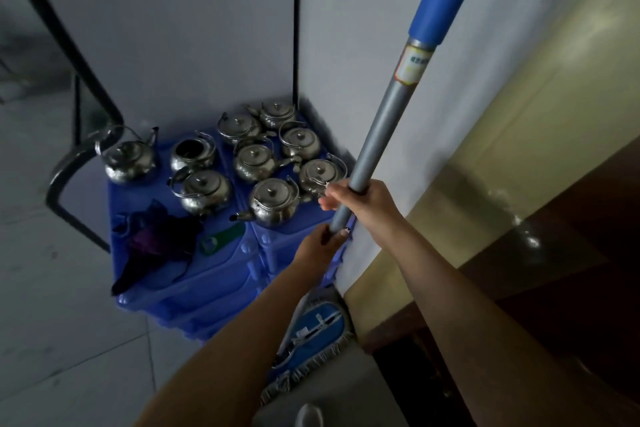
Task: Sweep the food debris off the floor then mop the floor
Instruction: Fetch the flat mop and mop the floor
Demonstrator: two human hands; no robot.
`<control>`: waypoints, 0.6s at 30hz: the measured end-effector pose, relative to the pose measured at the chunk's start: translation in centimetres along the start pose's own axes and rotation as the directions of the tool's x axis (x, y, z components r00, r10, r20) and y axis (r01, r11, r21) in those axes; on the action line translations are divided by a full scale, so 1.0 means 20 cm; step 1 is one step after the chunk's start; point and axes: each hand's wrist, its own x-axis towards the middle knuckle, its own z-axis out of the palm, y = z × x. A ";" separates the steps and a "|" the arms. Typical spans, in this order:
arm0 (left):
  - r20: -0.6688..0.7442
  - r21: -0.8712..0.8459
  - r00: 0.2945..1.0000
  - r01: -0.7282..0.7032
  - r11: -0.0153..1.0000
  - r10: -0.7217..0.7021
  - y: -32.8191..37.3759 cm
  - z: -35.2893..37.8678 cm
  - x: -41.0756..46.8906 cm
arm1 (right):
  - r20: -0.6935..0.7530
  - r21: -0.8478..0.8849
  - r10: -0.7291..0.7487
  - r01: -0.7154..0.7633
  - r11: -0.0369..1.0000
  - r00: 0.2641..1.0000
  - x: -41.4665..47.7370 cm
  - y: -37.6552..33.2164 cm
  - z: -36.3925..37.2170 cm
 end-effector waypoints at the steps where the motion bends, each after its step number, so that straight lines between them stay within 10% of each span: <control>1: -0.015 -0.003 1.000 -0.010 1.000 0.010 -0.02 -0.03 -0.02 | 0.020 -0.019 -0.017 0.017 1.000 1.000 0.00 0.00 0.04; 18: -0.320 -0.264 0.944 -0.175 0.949 0.085 -0.18 -0.61 -0.39 | 0.323 -0.098 -0.228 0.272 0.957 0.919 -0.07 -0.21 0.88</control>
